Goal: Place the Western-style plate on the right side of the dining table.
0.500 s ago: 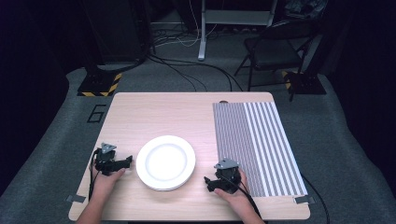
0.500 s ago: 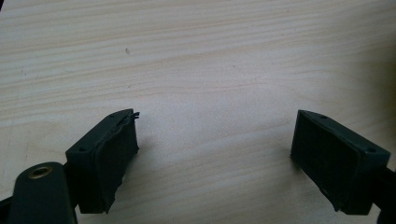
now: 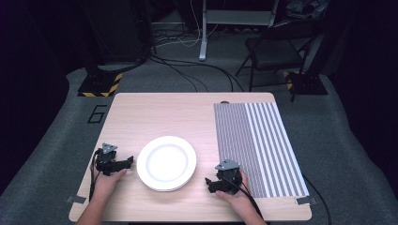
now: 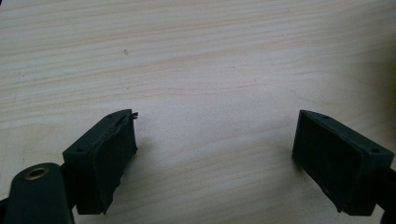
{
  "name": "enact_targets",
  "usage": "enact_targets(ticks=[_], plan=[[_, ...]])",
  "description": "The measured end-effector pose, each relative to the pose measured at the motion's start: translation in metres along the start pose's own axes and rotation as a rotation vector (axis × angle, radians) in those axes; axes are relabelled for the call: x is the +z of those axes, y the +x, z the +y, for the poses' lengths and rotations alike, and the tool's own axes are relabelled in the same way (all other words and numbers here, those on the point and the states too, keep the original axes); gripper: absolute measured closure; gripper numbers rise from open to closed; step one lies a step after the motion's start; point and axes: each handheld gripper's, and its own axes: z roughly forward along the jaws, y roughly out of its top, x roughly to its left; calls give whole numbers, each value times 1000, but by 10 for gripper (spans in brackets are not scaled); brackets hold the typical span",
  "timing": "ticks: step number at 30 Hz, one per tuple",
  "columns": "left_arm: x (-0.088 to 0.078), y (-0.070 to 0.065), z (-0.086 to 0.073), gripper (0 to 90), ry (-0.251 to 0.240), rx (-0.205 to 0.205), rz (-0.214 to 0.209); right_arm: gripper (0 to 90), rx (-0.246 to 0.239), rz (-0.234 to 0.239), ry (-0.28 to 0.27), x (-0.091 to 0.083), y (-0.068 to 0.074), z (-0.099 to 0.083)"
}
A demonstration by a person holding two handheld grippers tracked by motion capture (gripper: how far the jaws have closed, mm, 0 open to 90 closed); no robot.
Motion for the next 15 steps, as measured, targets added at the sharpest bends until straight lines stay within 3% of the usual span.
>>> enact_targets(ticks=[15], plan=[[1,-1,1,156,-11,-23,20,112,-2,6,-1,0,-1,0]])
